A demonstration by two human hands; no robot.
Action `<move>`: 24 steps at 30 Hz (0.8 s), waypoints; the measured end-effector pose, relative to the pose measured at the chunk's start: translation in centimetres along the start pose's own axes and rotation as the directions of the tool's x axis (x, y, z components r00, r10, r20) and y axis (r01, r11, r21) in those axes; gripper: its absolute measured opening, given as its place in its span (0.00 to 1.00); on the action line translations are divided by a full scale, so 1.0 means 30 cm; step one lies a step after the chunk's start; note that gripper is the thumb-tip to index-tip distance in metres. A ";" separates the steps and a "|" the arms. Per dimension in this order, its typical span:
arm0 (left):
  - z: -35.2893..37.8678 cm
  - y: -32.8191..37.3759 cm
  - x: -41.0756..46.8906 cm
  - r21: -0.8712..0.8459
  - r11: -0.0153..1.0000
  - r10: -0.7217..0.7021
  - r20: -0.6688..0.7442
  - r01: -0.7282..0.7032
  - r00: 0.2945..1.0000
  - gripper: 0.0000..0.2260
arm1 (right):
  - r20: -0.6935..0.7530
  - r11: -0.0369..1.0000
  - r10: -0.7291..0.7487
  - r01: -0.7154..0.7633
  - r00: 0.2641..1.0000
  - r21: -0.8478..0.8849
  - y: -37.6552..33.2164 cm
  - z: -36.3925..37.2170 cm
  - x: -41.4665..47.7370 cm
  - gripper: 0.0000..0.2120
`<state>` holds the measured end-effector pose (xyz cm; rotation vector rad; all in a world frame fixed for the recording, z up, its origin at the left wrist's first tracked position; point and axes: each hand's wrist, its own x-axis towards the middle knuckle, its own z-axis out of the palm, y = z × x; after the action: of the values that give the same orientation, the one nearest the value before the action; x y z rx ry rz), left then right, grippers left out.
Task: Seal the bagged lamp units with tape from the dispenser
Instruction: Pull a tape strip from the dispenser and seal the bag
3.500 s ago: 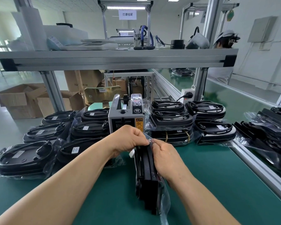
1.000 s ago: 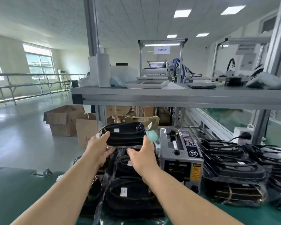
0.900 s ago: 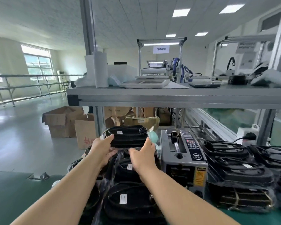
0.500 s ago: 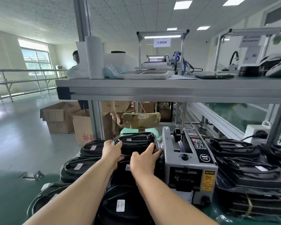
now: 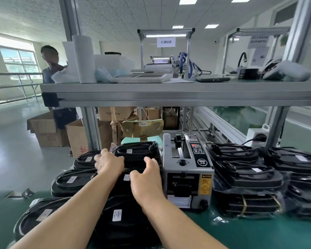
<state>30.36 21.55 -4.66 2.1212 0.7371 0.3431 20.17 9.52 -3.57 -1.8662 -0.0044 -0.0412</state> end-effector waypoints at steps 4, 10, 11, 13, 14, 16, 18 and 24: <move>-0.053 -0.002 -0.137 -0.123 0.987 0.094 -0.077 -0.103 0.993 0.28 | 0.042 0.997 -0.070 0.068 0.997 0.039 0.000 -0.114 -0.152 0.28; -0.092 0.038 -0.525 -0.273 0.837 0.453 -0.139 -0.474 0.881 0.22 | -0.021 0.992 -0.071 0.073 0.997 0.106 0.116 -0.418 -0.368 0.21; -0.078 0.057 -0.604 -0.299 0.787 0.528 -0.128 -0.540 0.840 0.21 | -0.059 0.992 -0.055 0.061 0.997 0.113 0.147 -0.485 -0.390 0.20; -0.025 0.106 -0.747 -0.331 0.682 0.674 -0.060 -0.652 0.736 0.20 | -0.181 0.991 -0.029 0.052 0.983 0.124 0.210 -0.625 -0.412 0.22; 0.016 0.133 -0.808 -0.321 0.631 0.742 -0.017 -0.706 0.671 0.20 | -0.259 0.990 -0.005 0.042 0.966 0.137 0.244 -0.696 -0.410 0.23; 0.110 0.192 -0.908 -0.260 0.526 0.846 0.065 -0.809 0.529 0.22 | -0.405 0.971 0.106 -0.007 0.908 0.238 0.306 -0.839 -0.391 0.25; 0.208 0.248 -0.972 -0.187 0.456 0.888 0.163 -0.870 0.430 0.27 | -0.491 0.919 0.270 -0.069 0.828 0.389 0.353 -0.966 -0.363 0.26; 0.432 0.369 -1.008 0.066 0.386 0.833 0.403 -0.920 0.378 0.39 | -0.519 0.826 0.467 -0.145 0.716 0.545 0.433 -1.139 -0.271 0.26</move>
<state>16.93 -10.44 -3.26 2.6060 -0.7241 0.4650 11.45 -26.81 -6.30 -1.2559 0.7303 -0.4043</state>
